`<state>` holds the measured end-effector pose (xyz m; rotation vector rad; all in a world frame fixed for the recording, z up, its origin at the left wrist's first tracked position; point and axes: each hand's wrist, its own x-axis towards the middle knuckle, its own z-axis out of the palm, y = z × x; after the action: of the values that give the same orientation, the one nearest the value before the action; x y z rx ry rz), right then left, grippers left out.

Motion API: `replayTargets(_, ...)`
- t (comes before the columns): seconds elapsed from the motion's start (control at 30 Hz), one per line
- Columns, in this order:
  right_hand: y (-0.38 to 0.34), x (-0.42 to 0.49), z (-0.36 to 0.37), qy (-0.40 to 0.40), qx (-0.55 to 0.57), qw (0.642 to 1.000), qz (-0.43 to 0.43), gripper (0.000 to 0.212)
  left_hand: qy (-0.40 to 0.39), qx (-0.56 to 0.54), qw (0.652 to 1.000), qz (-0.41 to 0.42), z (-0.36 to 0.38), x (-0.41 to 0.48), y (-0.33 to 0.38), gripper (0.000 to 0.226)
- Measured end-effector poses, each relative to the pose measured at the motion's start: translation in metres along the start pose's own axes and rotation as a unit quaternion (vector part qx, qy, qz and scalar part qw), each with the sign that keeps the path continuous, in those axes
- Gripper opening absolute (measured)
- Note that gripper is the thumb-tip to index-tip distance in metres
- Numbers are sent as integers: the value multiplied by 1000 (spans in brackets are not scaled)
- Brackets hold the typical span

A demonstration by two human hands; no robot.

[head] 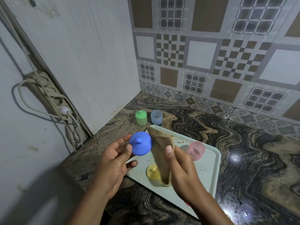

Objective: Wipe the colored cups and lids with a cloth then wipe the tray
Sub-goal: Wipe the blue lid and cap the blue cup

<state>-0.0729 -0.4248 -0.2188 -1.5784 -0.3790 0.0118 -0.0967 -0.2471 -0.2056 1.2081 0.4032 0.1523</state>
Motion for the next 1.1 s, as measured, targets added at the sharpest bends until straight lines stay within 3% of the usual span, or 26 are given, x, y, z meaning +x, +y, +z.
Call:
replayTargets(0.1, -4, -7, 11, -37, 32, 999, -6, 44, 18, 24, 999, 28, 8, -1, -4, 29)
replayTargets(0.27, 3, -9, 12, -35, -30, 999, -8, 47, 6, 43, 998, 43, 13, -5, -6, 44)
replayTargets(0.37, 2, -11, 10, -10, -98, 992, -75, 28, 52, 26, 997, 43, 11, -1, -5, 41)
replayTargets(0.43, 1, -12, 10, -34, -144, 980, -132, 41, 61, 30, 997, 39, 10, -1, -4, 35)
replayTargets(0.53, 10, -11, 16, -79, -206, 962, -161, 48, 41, 46, 998, 25, 12, -4, -4, 31)
replayTargets(0.63, 19, -8, 15, -72, -234, 956, -163, 54, 9, 59, 998, 21, 12, -7, -3, 34)
replayTargets(0.83, 14, 14, -7, -79, -220, 958, -167, 40, -43, 57, 997, 2, 6, -13, -1, 32)
replayTargets(0.9, 18, 20, -14, -97, -242, 956, -133, 40, -50, 44, 998, -4, 4, -13, -1, 32)
replayTargets(1.0, 19, 19, -19, -44, -136, 989, -26, 42, -51, 36, 998, -9, -1, -9, 2, 33)
replayTargets(1.1, 9, 8, -10, -25, 17, 1000, 7, 45, -30, 42, 999, -12, -1, -4, 4, 31)
